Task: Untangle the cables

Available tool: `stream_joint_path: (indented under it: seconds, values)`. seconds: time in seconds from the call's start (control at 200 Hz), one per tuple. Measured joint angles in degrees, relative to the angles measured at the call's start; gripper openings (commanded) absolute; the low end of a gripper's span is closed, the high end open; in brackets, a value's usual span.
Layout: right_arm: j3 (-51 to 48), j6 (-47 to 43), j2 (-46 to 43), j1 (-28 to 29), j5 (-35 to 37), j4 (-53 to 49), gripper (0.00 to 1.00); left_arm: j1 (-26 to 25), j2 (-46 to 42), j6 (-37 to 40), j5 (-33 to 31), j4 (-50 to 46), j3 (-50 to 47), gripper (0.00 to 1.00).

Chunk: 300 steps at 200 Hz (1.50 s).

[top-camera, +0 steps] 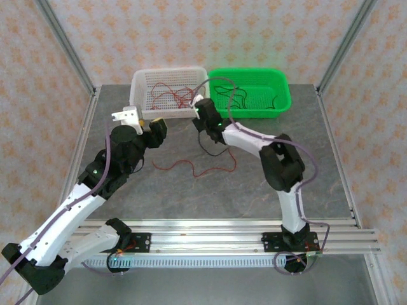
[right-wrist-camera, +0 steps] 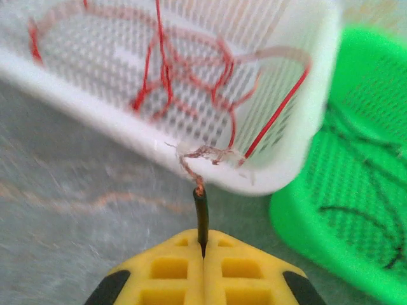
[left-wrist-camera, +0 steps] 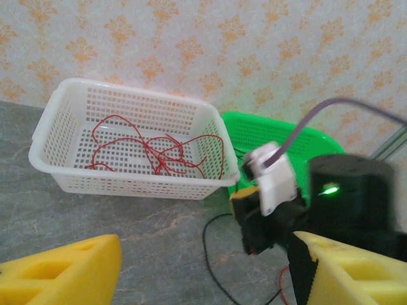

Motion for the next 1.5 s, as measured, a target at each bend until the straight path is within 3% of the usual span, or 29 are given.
stream_joint_path:
  seconds: [0.235,0.521,0.691,0.911,1.502]
  values:
    - [4.55,4.17,-12.61,0.00,-1.51,-1.18,0.00,0.00,-0.31,-0.55,0.02,0.04,-0.24,0.70]
    - [17.66,6.95,-13.94,-0.09,-0.79,-6.86,0.00,0.00,-1.29,-1.03,0.24,0.09,-1.27,0.70]
    - [32.96,7.10,-9.79,-1.88,1.31,-10.69,0.00,0.00,-1.97,-1.84,0.46,0.09,-1.36,0.70]
    - [52.52,7.78,-0.15,-9.27,2.95,-13.05,0.00,0.00,-3.23,-2.34,0.98,0.11,-2.21,0.70]
    - [53.07,14.58,16.13,-23.43,6.36,-4.33,0.00,0.00,-6.64,-6.36,4.09,0.11,-7.30,0.69]
